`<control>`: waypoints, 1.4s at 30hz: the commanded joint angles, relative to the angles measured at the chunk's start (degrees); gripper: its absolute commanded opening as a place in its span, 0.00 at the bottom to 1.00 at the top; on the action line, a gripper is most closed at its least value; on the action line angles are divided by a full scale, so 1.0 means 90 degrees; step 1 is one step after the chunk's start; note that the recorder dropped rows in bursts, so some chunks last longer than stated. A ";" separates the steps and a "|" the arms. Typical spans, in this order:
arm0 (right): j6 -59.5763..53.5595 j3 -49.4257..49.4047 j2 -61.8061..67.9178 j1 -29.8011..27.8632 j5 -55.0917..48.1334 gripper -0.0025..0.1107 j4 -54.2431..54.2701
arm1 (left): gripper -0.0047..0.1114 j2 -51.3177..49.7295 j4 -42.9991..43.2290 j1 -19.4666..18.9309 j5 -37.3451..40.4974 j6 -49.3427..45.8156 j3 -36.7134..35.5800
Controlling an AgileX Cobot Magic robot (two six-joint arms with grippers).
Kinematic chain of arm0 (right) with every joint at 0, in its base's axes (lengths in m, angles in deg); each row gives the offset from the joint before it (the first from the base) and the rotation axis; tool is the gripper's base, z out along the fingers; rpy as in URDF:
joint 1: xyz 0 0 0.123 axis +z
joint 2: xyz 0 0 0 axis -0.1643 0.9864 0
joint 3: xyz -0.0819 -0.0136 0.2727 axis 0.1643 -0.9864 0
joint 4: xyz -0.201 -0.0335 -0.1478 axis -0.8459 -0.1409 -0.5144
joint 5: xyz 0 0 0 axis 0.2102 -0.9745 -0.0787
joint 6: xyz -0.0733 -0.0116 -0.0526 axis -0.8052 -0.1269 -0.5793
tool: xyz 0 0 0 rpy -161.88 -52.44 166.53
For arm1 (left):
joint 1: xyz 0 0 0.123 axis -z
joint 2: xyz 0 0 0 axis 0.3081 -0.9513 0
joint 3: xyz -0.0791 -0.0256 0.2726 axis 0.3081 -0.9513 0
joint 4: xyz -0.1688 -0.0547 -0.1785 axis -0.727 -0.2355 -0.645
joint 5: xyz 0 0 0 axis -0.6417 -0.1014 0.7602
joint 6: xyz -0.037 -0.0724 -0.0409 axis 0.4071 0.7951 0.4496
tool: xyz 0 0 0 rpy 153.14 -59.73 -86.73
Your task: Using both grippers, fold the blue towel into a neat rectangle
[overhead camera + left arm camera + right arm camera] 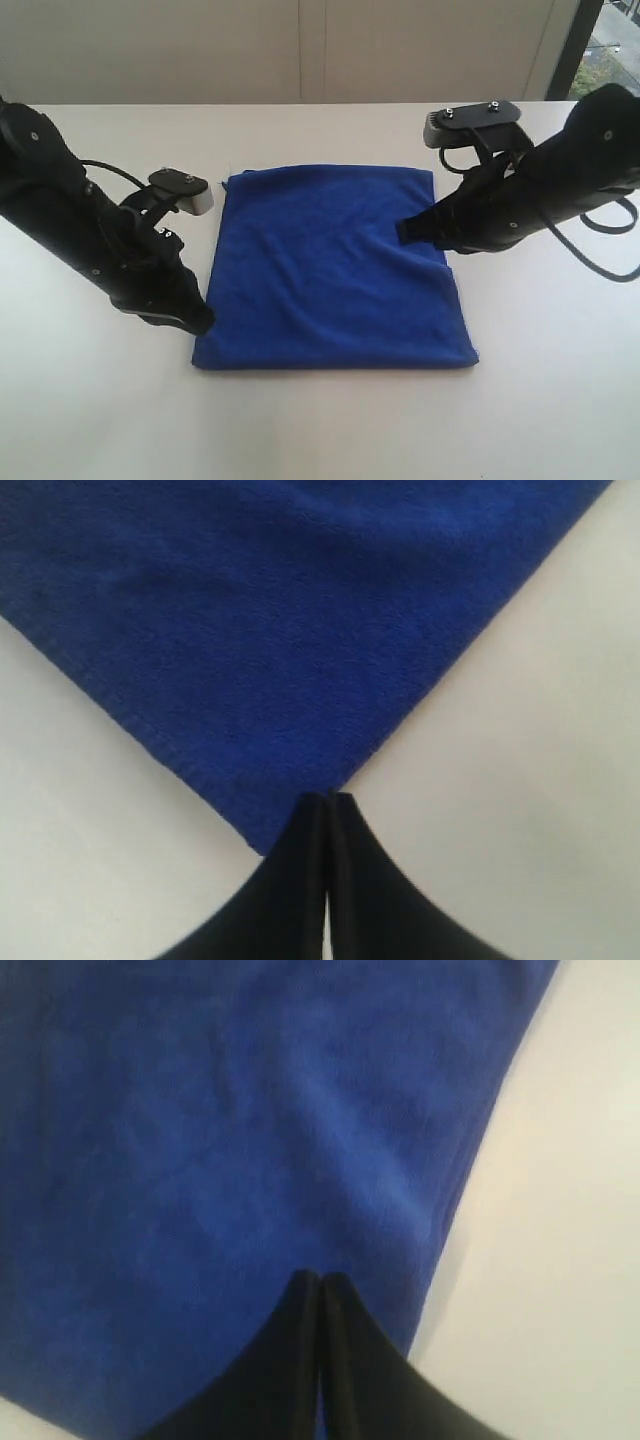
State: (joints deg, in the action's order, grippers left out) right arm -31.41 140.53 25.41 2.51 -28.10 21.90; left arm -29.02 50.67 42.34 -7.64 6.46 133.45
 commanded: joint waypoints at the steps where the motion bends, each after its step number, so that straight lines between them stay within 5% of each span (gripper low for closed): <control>1: 0.0026 0.0034 0.0459 -0.0004 0.1048 0.02 -0.0095 | 0.04 -0.0358 -0.0072 0.0033 -0.0254 -0.0021 -0.0018; 8: 0.0026 0.0047 0.1533 -0.0004 0.2584 0.02 -0.0095 | 0.04 -0.1116 -0.0073 0.0033 -0.0217 -0.0037 -0.0018; 21: -0.0083 0.0342 0.2498 -0.0017 0.3236 0.02 -0.0095 | 0.04 -0.1187 -0.0031 0.0033 -0.0071 -0.0037 -0.0018; 35: -0.2120 0.0342 0.2694 -0.0017 0.3500 0.02 -0.0095 | 0.04 -0.1187 0.0021 0.0033 -0.0058 -0.0037 -0.0018; 42: -0.2120 0.0342 0.2456 -0.0017 0.3439 0.02 -0.0095 | 0.04 -0.1113 0.0019 0.0033 0.0153 -0.0073 0.0022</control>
State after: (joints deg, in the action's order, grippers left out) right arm -49.93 143.46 49.16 2.51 4.03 21.45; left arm -38.95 49.70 42.34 -9.65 6.36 133.92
